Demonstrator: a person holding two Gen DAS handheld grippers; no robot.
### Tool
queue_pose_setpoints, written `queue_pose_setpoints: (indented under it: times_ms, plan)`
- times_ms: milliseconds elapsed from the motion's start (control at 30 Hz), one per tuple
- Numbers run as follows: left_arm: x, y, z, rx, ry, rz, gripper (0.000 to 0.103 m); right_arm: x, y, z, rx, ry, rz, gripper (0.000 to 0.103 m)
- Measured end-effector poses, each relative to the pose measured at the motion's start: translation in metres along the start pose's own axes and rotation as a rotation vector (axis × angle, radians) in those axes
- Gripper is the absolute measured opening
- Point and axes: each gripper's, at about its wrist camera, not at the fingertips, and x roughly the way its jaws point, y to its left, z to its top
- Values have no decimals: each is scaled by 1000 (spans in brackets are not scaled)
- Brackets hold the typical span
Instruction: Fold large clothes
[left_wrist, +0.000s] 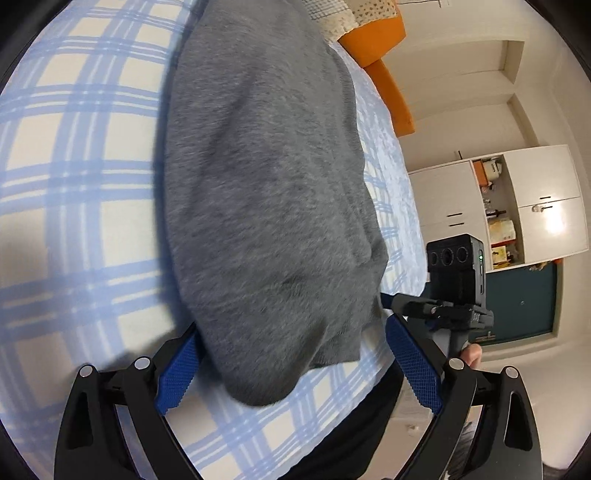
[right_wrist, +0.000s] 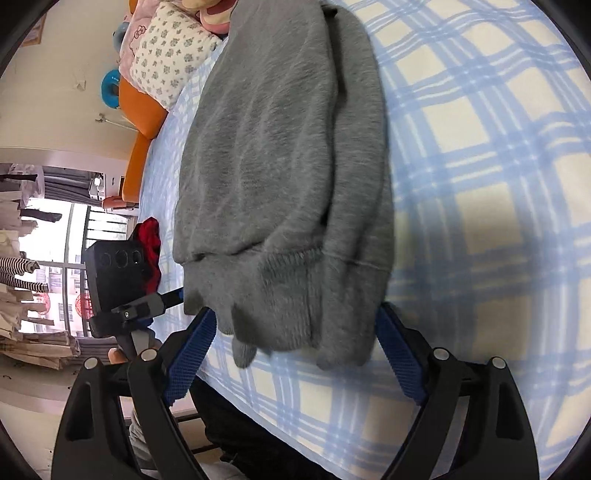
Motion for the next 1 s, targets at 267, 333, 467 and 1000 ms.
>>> queue_pose_setpoints:
  times_ms: [267,333,467,1000]
  plan:
    - [-1,8,8,-42,11,24,50,5,3,6,-12,8,29,39]
    - [-7,24,9,-106,14,-45,42,5,1,7,-4,5,69,33]
    - [-8,31,12,-152,16,-130,31,2,1,10,11,-7,135,29]
    - [-78,-22,129,-184,-58,-438,30,-77,61,116,-49,-137,341,27]
